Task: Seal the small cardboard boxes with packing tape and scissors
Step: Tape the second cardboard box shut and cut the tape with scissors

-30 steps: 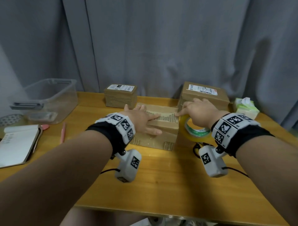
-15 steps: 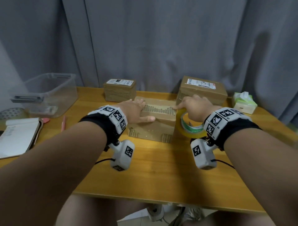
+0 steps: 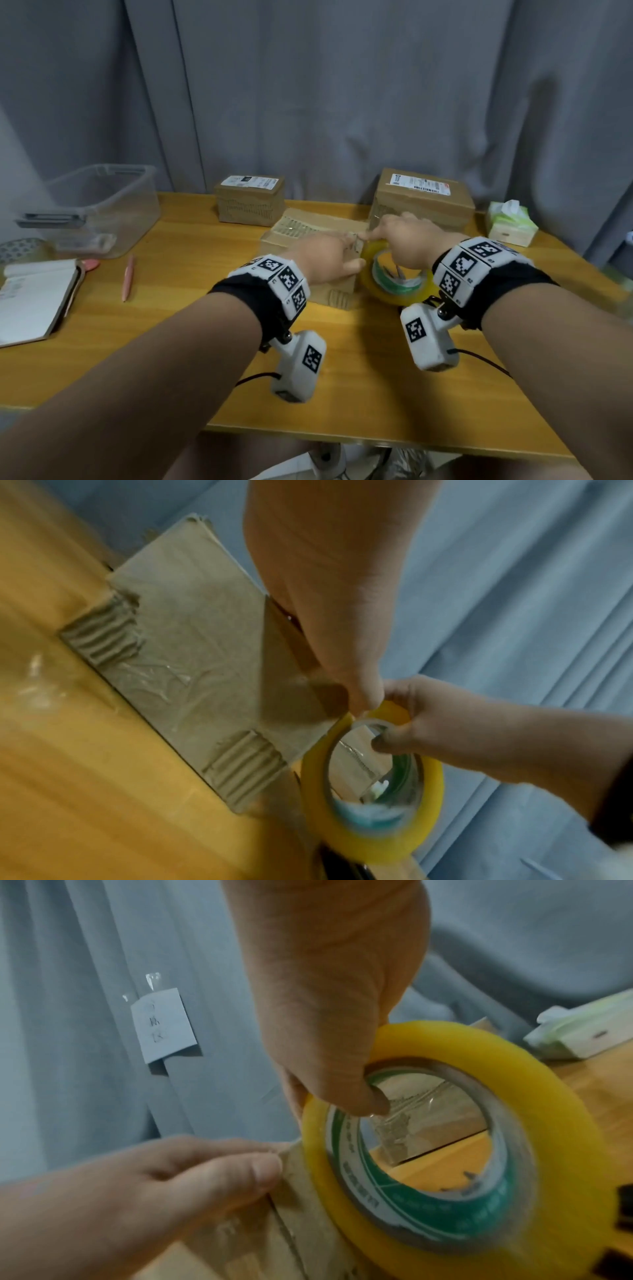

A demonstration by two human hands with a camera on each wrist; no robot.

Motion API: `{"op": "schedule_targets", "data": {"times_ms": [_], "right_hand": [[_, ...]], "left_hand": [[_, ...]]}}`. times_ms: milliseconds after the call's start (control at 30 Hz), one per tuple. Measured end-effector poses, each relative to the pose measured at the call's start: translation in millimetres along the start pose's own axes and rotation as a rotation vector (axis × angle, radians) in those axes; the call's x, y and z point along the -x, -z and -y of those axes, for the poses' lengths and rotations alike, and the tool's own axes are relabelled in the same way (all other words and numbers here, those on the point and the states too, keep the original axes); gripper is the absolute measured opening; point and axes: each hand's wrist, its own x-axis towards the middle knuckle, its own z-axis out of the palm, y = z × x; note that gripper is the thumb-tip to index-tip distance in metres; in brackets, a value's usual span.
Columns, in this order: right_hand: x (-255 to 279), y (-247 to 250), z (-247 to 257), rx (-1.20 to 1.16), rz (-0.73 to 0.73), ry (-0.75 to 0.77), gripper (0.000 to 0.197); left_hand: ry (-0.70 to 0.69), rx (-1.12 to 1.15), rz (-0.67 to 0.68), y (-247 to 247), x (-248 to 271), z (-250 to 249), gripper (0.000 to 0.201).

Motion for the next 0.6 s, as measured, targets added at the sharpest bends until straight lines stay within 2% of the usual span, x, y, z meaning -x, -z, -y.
{"op": "schedule_targets", "data": {"times_ms": [100, 200, 300, 367, 500, 533, 600], "right_hand": [[11.1, 6.4, 9.4, -0.031, -0.028, 0.096, 0.059], [13.2, 9.9, 22.9, -0.072, -0.008, 0.143, 0.047], [5.0, 11.1, 19.9, -0.183, 0.018, 0.143, 0.059], [-2.9, 11.3, 11.3, -0.289, -0.039, 0.130, 0.065], [-23.0, 4.4, -0.2, -0.266, -0.283, 0.175, 0.042], [-27.7, 1.4, 0.7, -0.263, -0.282, 0.208, 0.038], [-37.8, -7.3, 4.9, -0.249, -0.221, 0.244, 0.041]], "left_hand": [[0.012, 0.002, -0.046, 5.5, 1.5, 21.0, 0.054], [-0.003, 0.114, -0.009, 7.6, 2.3, 39.4, 0.047], [-0.074, 0.220, -0.017, 7.8, 1.9, 46.3, 0.044], [-0.116, 0.269, -0.018, 9.1, -0.9, 49.0, 0.043], [-0.130, 0.333, -0.012, 9.7, -13.4, 59.4, 0.043], [-0.130, 0.338, -0.028, 8.9, -17.5, 62.9, 0.042], [-0.121, 0.321, -0.074, 5.8, -25.6, 71.0, 0.040]]}}
